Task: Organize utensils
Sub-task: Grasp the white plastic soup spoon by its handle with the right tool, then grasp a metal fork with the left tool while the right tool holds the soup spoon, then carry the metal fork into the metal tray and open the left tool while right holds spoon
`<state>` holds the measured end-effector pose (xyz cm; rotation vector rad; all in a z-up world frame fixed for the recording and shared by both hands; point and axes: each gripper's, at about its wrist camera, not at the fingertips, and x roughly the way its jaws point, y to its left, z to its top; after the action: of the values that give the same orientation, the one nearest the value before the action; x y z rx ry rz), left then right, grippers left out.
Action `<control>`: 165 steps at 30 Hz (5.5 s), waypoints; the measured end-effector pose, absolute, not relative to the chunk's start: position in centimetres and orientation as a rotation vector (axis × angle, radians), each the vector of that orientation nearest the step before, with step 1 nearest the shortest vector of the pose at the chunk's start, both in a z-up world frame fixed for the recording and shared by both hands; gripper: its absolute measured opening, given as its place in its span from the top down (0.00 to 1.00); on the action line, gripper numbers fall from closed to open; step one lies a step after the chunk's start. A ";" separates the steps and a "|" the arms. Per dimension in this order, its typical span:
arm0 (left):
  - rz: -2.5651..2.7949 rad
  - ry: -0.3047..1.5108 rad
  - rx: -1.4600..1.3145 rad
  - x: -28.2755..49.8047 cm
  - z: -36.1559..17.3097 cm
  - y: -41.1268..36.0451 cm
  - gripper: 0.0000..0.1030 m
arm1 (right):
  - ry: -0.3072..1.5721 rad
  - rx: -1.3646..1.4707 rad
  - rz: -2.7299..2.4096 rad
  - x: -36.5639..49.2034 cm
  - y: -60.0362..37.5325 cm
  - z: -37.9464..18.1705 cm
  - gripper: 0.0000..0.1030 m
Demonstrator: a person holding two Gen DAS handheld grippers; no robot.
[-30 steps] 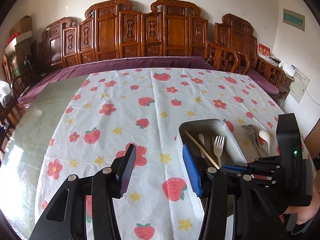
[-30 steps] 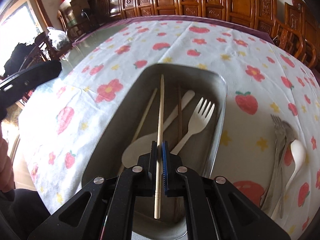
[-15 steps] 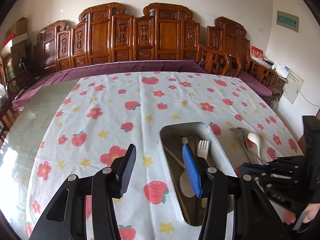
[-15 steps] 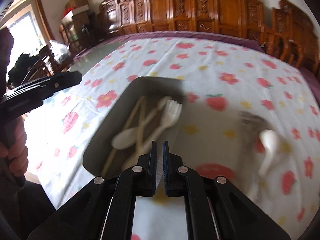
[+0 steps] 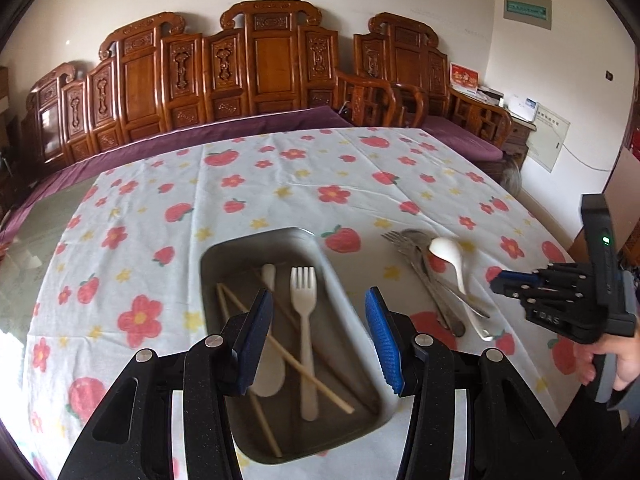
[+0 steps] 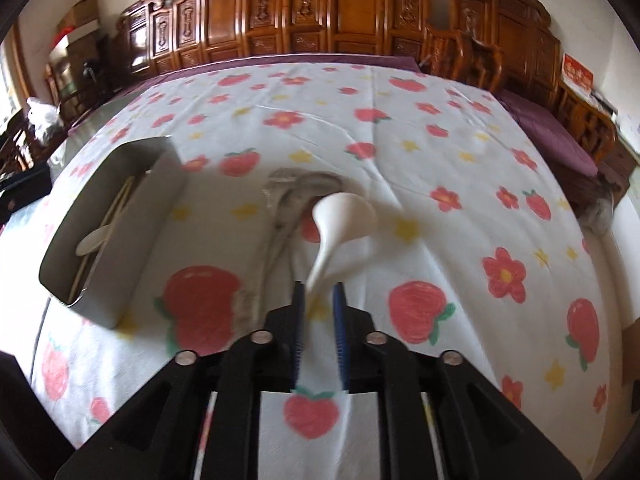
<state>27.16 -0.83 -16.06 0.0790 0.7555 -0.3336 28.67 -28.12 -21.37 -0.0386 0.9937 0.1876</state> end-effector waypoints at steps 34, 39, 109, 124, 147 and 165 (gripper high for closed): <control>-0.413 0.754 0.135 24.6 -17.6 -7.6 0.55 | 1.050 0.056 0.146 29.6 -32.6 -23.9 0.94; -0.402 0.747 0.159 24.4 -17.4 -9.3 0.55 | 1.035 0.043 0.143 28.3 -33.9 -24.2 0.95; -0.292 0.941 0.181 30.3 -19.1 -12.2 0.94 | 0.960 0.012 0.268 26.6 -36.5 -21.5 0.95; -0.291 0.858 0.155 28.2 -14.7 -8.2 0.94 | 0.912 -0.025 0.310 26.1 -32.2 -17.9 0.95; -0.152 0.977 0.104 31.8 -21.7 0.7 0.94 | 0.898 -0.090 0.409 27.2 -24.9 -16.0 0.95; -0.200 0.983 0.099 31.6 -23.0 2.0 0.93 | 0.921 -0.157 0.433 27.8 -20.9 -16.4 0.95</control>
<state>31.62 1.95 -23.03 0.0987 0.9825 -0.1998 27.83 -20.88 -16.43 -0.1571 0.9213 0.4333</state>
